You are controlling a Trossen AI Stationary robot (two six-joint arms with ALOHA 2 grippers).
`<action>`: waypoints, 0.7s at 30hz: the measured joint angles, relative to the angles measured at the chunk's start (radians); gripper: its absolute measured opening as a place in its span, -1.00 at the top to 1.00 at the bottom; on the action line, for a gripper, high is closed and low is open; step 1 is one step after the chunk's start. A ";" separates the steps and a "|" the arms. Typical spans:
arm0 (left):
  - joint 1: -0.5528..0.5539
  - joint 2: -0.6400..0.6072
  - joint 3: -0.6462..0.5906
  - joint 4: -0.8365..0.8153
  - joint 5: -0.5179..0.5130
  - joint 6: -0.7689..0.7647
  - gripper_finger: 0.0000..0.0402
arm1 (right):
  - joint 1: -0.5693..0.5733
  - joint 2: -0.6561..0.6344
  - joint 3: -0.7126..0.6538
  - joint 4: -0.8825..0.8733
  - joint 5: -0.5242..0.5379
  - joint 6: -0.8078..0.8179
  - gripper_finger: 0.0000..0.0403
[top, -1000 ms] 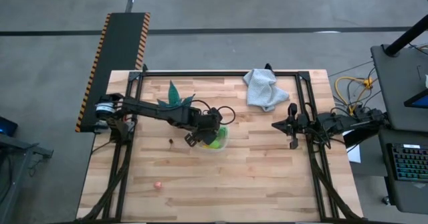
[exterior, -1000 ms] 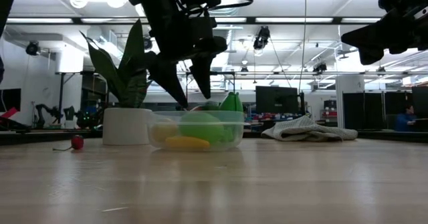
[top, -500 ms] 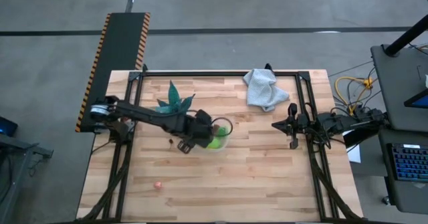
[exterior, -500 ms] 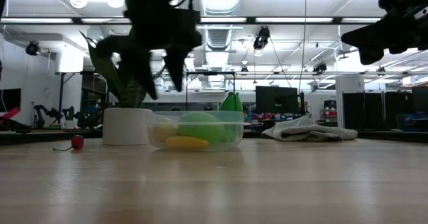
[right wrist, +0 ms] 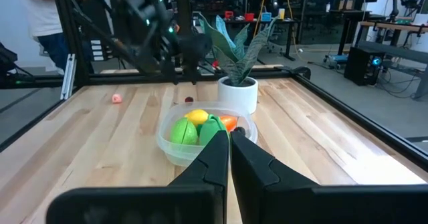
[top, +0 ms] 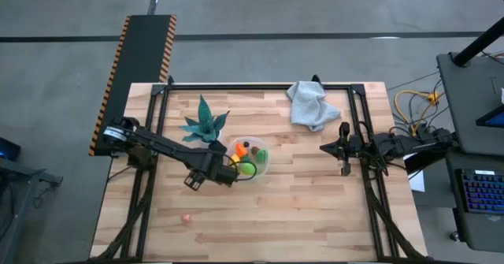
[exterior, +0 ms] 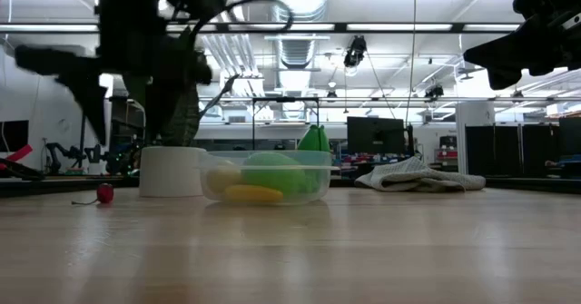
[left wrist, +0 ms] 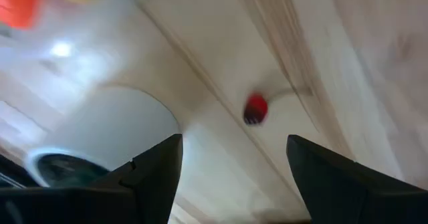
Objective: Pick and placing Produce into tupperware
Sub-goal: Put the red cherry into the container
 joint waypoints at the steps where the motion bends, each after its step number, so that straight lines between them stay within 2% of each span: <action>1: -0.001 -0.001 -0.018 0.000 0.002 0.003 -0.25 | 0.000 0.000 0.000 0.000 0.000 0.000 0.96; 8: -0.003 -0.003 -0.127 0.029 0.008 0.035 -0.10 | 0.000 0.000 0.000 0.000 0.000 0.000 0.96; 13: -0.004 -0.003 -0.186 0.121 0.012 0.062 -0.03 | 0.000 0.000 0.000 0.000 0.000 0.000 0.96; 21: -0.004 -0.003 -0.202 0.179 0.005 0.154 -0.02 | 0.000 0.000 0.000 0.000 0.000 0.000 0.96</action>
